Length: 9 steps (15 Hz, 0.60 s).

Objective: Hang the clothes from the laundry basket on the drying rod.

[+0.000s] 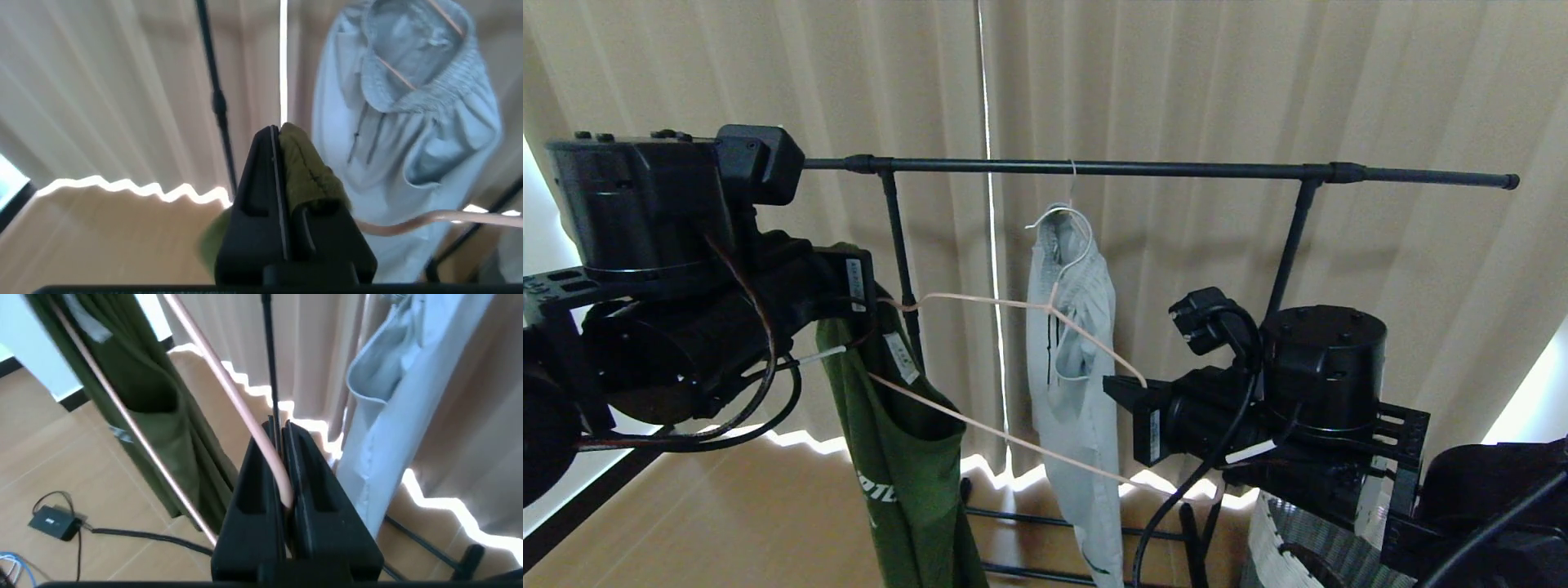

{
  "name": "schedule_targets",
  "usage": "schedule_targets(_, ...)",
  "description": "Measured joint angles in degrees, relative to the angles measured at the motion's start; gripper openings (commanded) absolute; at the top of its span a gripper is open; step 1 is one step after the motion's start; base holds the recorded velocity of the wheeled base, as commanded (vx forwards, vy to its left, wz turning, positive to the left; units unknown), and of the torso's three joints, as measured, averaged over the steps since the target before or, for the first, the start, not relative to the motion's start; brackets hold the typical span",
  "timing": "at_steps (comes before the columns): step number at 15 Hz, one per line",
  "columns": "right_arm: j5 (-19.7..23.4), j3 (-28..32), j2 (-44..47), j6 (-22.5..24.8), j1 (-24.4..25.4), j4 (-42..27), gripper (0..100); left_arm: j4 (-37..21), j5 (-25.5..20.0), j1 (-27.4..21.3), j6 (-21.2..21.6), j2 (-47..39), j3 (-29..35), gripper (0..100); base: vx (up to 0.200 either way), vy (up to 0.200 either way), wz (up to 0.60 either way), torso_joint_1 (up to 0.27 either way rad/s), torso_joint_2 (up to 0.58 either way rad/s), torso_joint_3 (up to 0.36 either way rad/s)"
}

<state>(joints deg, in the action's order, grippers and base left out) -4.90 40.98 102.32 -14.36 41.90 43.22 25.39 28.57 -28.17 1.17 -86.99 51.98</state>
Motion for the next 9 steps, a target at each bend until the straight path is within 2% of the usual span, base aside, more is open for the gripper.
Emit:
schedule_targets(3, -1.67, 0.39, 0.33, 0.18, -1.19, -0.16, 0, -0.02, 0.49, 0.15, 1.43, 0.39, 0.13, 0, 0.000, 0.000, 0.00, 0.000, 0.00, 0.000)
schedule_targets(9, -1.88, 4.11, 1.73, 0.57, -2.02, -1.37, 0, 0.28, 0.49, -2.47, 0.90, -1.60, 0.02, 0, 0.000, 0.000, 0.00, 0.000, 0.00, 0.000)
